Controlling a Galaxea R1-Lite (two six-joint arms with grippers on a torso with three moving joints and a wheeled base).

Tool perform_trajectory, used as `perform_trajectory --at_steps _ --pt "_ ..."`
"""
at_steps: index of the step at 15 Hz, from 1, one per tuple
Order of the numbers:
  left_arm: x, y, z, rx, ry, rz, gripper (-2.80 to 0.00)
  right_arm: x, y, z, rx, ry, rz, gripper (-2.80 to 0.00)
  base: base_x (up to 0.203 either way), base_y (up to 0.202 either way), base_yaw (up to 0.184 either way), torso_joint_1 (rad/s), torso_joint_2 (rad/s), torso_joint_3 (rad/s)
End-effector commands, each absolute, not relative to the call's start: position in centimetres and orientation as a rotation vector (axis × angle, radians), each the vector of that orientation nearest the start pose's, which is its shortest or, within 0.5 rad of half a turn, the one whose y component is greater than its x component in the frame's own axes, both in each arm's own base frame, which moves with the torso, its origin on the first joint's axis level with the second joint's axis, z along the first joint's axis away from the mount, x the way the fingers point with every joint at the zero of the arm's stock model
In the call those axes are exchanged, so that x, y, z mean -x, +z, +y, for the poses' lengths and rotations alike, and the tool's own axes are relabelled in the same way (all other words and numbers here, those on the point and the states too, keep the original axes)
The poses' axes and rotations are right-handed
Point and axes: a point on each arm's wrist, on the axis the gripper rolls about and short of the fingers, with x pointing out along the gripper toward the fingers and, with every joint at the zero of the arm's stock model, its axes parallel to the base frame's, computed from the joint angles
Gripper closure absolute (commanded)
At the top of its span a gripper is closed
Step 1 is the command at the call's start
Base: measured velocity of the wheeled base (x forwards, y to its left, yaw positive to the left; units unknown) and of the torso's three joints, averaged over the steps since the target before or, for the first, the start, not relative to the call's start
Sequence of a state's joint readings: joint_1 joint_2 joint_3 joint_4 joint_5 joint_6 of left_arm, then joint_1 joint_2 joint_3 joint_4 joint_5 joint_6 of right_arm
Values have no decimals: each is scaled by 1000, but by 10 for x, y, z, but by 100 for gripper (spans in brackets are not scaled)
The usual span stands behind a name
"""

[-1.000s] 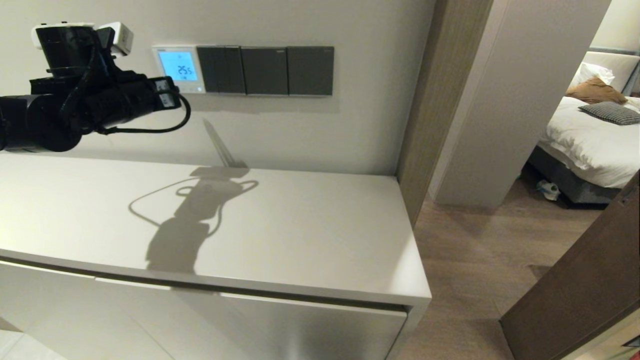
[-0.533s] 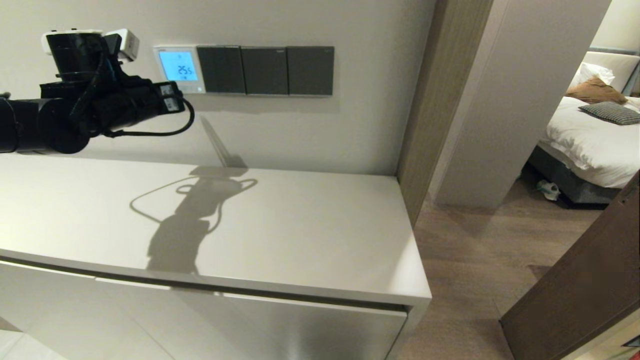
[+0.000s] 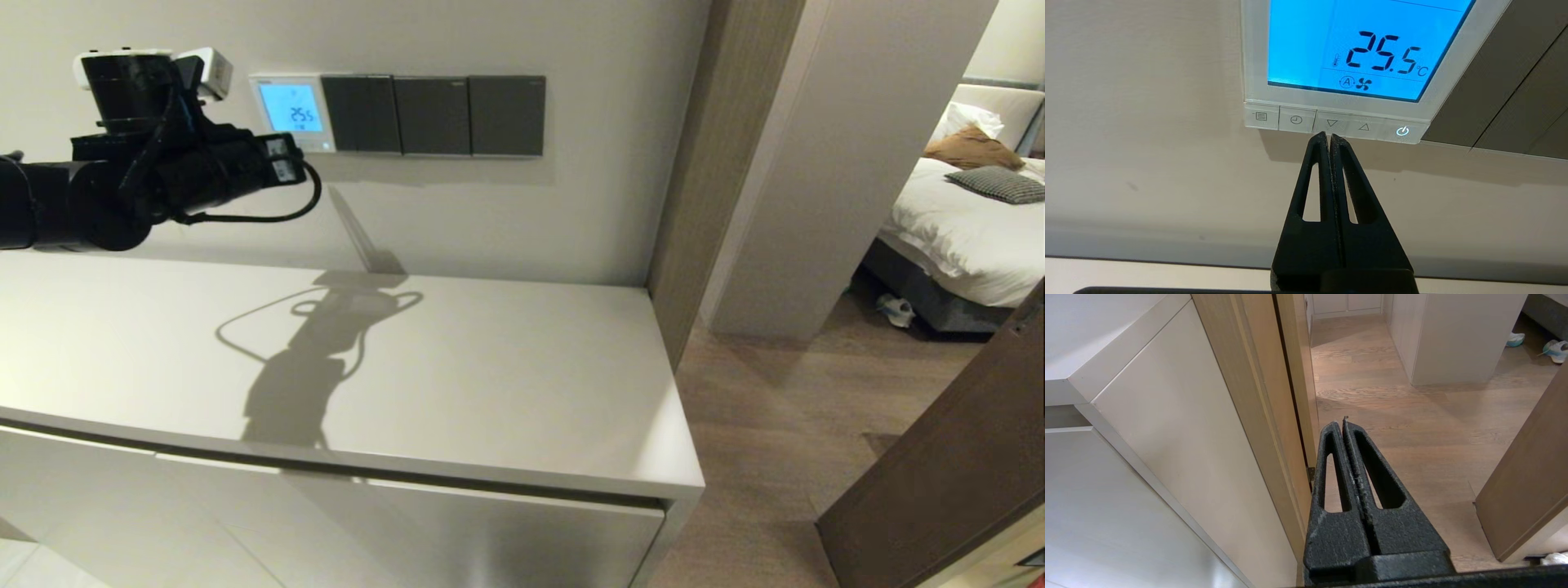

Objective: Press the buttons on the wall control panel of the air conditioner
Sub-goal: Press the temperature decrease button

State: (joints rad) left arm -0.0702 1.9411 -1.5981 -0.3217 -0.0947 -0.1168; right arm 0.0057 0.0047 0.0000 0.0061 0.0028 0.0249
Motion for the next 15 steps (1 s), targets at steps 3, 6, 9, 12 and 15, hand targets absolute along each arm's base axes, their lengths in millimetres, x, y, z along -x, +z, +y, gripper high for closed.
perform_trajectory --at_steps 3,6,9,12,15 --pt "-398 291 -30 118 -163 27 0 22 75 0 -25 9 14 0 0 0 0 0 0 0" --pt "-401 288 -31 118 -164 33 0 22 75 0 -25 9 14 0 0 0 0 0 0 0" --pt "-408 283 -31 118 -162 40 0 22 75 0 -25 9 14 0 0 0 0 0 0 0" --pt "-409 283 -31 118 -162 40 0 22 75 0 -25 9 14 0 0 0 0 0 0 0" --pt "-407 285 -31 118 -162 36 0 22 75 0 -25 9 14 0 0 0 0 0 0 0"
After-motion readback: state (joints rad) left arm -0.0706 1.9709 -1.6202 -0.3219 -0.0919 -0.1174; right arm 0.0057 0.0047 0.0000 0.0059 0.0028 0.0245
